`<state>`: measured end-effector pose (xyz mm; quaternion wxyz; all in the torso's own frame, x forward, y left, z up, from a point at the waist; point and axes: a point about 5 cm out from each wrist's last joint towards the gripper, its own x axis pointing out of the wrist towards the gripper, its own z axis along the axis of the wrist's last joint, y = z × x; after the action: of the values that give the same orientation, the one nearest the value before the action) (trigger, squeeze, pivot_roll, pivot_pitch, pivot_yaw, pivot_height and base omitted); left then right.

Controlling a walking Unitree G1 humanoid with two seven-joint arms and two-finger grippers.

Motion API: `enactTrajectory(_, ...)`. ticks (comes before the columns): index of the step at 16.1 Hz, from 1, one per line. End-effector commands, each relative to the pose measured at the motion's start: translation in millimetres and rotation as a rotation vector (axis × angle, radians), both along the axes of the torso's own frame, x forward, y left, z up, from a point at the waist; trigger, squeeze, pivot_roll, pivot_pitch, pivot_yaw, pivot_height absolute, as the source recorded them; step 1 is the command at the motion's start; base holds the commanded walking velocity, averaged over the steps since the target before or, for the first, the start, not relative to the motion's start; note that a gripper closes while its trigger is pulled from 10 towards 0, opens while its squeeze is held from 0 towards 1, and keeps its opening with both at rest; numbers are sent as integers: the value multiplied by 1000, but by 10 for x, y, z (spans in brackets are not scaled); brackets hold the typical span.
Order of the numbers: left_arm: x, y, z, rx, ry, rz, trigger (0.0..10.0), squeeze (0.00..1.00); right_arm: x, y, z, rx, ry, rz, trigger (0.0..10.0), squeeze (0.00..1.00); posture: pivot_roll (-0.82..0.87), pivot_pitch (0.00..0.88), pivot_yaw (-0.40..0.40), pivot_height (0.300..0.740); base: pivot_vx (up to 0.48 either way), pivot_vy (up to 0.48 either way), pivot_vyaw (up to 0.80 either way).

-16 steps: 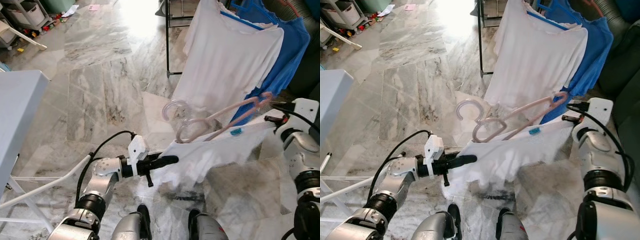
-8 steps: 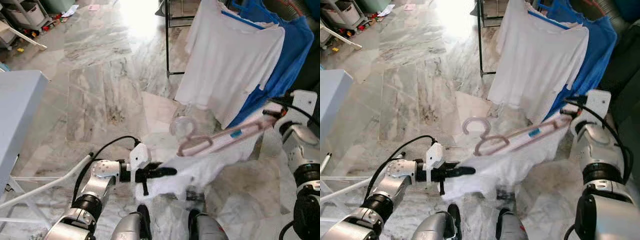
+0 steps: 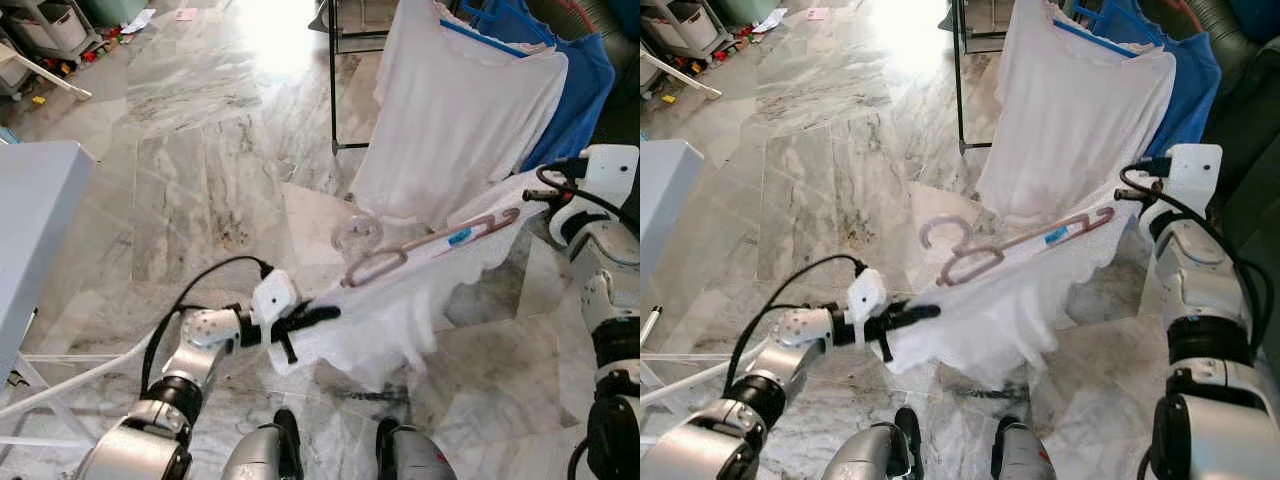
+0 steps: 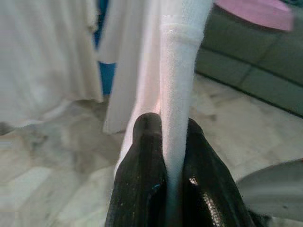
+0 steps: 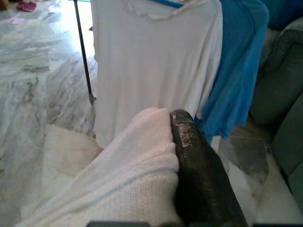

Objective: Hang hanger

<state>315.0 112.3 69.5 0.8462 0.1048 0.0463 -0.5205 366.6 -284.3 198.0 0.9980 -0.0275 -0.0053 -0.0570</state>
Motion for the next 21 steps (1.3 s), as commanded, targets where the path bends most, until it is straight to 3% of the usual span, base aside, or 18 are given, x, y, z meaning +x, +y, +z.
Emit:
enactTrajectory(1, -84, 328, -207, 59, 101, 117, 0, 0, -87, -235, 250, -17, -83, -80, 0, 0, -174, 264, 83, 740, 0, 0, 0)
enactTrajectory(2, -101, 357, -228, 124, 80, 98, 0, 0, -102, -230, 240, -11, -80, -77, 0, 0, -173, 263, 84, 740, 0, 0, 0)
enactTrajectory(6, -148, 399, -324, 251, 61, 101, 0, 0, -121, -188, 227, -7, -68, -57, 0, 0, -171, 264, 86, 740, 0, 0, 0)
enactTrajectory(7, -146, 412, -330, 305, 16, 108, 0, 0, -125, -182, 232, -7, -66, -54, 0, 0, -172, 263, 84, 740, 0, 0, 0)
enactTrajectory(10, -82, 498, -308, 323, -23, 235, 0, 0, -151, -192, 165, -15, -23, -57, 0, 0, -173, 263, 80, 740, 0, 0, 0)
enactTrajectory(15, -193, 562, -522, 590, -16, 170, 0, 0, -87, -37, 278, 44, -61, -20, 0, 0, -174, 264, 85, 740, 0, 0, 0)
enactTrajectory(18, -157, 392, -524, 538, -7, 203, 0, 0, 10, 358, 225, 95, -50, 70, 0, 0, -174, 261, 82, 740, 0, 0, 0)
enactTrajectory(21, -70, 184, -457, 432, 10, 269, 0, 0, 44, 709, 102, 136, -17, 145, 0, 0, -169, 257, 77, 740, 0, 0, 0)
